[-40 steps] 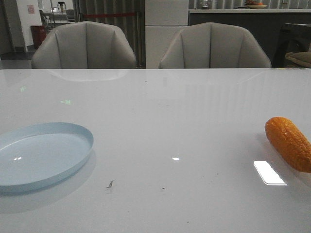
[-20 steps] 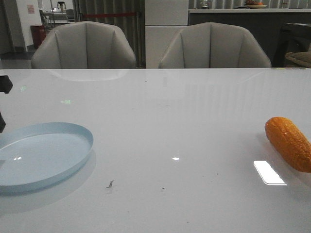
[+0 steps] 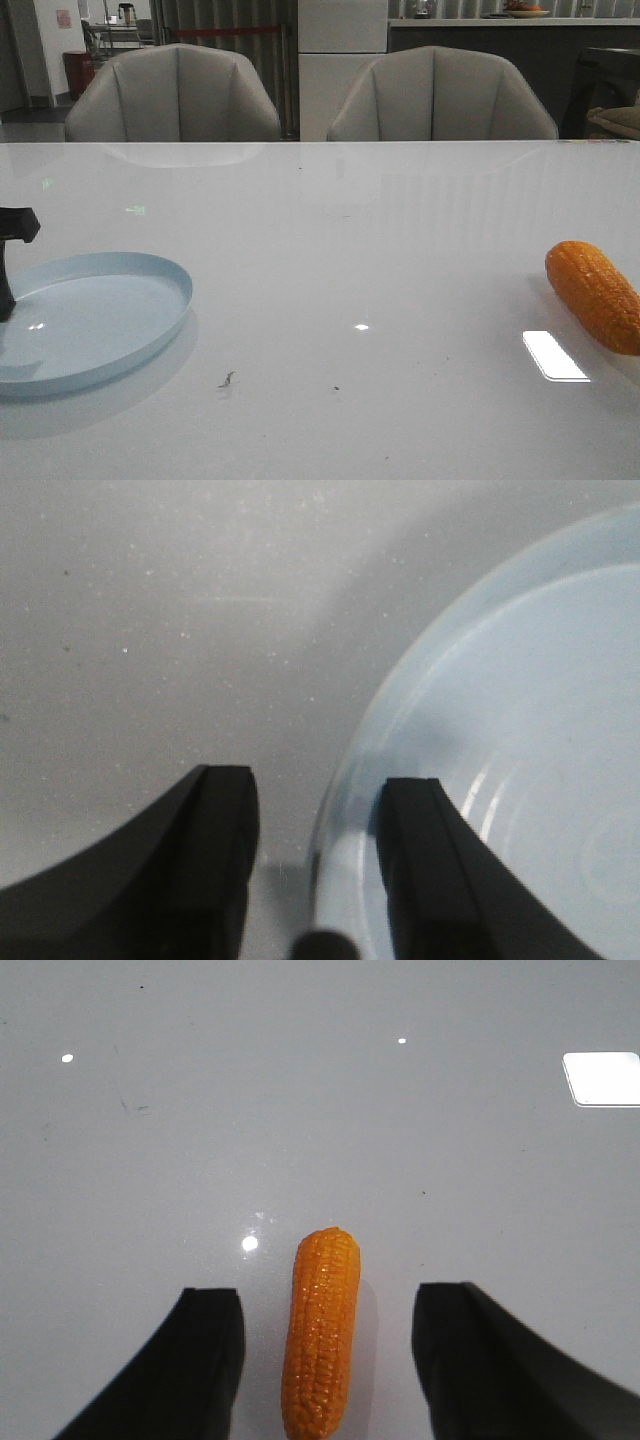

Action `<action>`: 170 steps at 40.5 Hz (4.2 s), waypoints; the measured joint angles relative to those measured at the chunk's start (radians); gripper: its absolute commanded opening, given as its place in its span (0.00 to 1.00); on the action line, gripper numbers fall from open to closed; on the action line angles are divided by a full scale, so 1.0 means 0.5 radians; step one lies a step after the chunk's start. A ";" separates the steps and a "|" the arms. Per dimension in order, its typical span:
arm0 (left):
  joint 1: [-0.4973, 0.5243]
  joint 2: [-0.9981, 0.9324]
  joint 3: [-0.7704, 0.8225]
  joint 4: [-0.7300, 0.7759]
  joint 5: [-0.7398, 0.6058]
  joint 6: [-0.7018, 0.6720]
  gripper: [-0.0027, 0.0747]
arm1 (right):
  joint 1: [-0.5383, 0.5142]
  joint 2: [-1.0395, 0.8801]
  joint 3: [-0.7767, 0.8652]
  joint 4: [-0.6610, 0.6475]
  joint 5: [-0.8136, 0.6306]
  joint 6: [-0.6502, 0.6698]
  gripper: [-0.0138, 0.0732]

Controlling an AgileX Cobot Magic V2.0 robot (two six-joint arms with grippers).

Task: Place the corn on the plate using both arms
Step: 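Lower the left gripper onto the rim of the pale blue plate, then grip the plate rim and drag it toward the table center, then release the plate and lift the left gripper away, then lower the right gripper around the yellow corn cob and close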

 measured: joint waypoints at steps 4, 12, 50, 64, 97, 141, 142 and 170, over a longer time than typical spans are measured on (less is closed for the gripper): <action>0.000 0.015 -0.014 0.000 -0.008 0.000 0.19 | 0.000 0.000 0.000 0.000 0.000 0.000 0.72; 0.000 0.032 -0.032 -0.037 0.001 0.000 0.16 | 0.000 0.000 0.000 0.000 0.000 0.000 0.72; -0.442 0.096 -0.769 -0.470 0.401 0.090 0.16 | 0.000 0.000 0.000 0.000 0.003 0.000 0.72; -0.675 0.121 -0.779 -0.548 0.365 0.090 0.16 | 0.000 0.000 0.000 0.000 0.003 0.000 0.72; -0.727 0.446 -0.784 -0.769 0.266 0.090 0.22 | 0.000 0.000 0.000 0.000 0.003 0.000 0.72; -0.389 -0.542 -0.978 -0.130 0.266 0.441 0.60 | 0.000 0.000 0.000 0.000 0.112 0.000 0.72; -0.355 -0.604 -0.945 -0.126 0.256 0.441 0.60 | 0.000 0.000 0.000 0.000 0.122 0.000 0.72; -0.078 -2.008 0.843 -0.213 -0.585 0.442 0.60 | -0.008 0.447 -0.393 0.016 0.388 0.000 0.72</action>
